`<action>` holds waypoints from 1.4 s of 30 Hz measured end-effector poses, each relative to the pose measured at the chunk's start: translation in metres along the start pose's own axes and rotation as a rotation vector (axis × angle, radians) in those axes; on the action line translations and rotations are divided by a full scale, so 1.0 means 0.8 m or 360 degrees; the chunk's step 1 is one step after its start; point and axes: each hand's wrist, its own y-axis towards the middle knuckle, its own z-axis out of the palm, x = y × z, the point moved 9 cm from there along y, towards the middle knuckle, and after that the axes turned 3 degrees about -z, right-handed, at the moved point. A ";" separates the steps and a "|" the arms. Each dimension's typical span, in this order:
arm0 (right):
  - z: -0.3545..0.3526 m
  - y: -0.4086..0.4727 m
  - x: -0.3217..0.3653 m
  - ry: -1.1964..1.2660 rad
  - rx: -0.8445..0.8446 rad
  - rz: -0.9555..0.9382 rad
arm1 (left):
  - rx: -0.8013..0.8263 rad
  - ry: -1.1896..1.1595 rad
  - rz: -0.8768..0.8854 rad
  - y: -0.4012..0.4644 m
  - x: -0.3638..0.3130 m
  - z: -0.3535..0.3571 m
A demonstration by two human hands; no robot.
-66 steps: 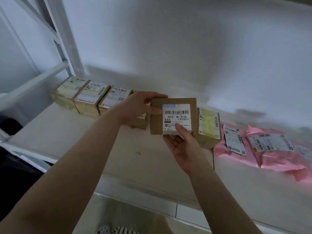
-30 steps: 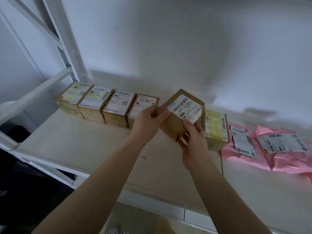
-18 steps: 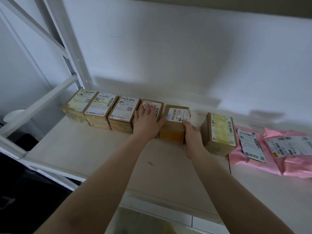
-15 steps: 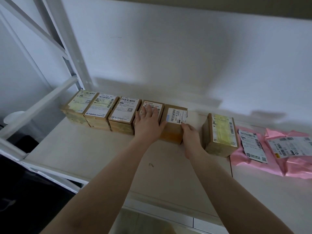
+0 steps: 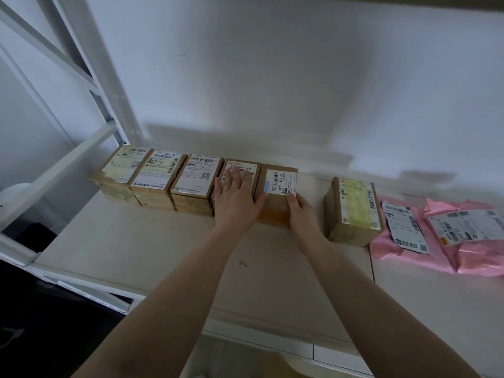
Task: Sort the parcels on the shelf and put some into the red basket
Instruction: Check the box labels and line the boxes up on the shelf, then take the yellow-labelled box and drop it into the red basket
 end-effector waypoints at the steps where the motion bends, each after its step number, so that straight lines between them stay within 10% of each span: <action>1: 0.000 -0.001 -0.001 0.0006 0.0010 0.0009 | 0.0011 0.0004 -0.0007 0.000 -0.001 0.000; 10: -0.037 -0.033 -0.037 0.0294 -0.0091 0.0350 | -0.0103 -0.0087 0.0120 -0.012 -0.039 -0.028; 17: -0.108 -0.070 -0.097 0.0967 -0.0373 0.0717 | 0.0158 -0.0932 0.0327 -0.064 -0.160 -0.022; 22: -0.134 -0.055 -0.104 0.1168 -0.0384 0.0744 | 0.0710 -0.1497 -0.0142 -0.080 -0.215 0.037; 28: -0.137 -0.043 -0.098 0.1135 -0.0394 0.0721 | 0.0796 -0.1808 -0.0507 -0.081 -0.215 0.086; 42: -0.149 -0.048 -0.038 0.1088 -0.0346 0.0281 | 0.0458 -0.1905 -0.0201 -0.092 -0.194 0.020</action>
